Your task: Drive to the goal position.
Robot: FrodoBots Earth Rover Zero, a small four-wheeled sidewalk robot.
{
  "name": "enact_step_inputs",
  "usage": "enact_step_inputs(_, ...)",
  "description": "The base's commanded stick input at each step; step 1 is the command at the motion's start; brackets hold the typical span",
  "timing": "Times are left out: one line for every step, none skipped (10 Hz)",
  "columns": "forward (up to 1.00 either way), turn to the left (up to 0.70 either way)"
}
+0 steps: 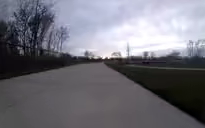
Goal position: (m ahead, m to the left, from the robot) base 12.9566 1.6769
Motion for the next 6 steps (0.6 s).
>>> enact_step_inputs(1.00, 0.00)
enact_step_inputs(1.00, 0.00)
enact_step_inputs(1.00, 0.00)
enact_step_inputs(1.00, 0.00)
enact_step_inputs(1.00, 0.00)
enact_step_inputs(1.00, 0.00)
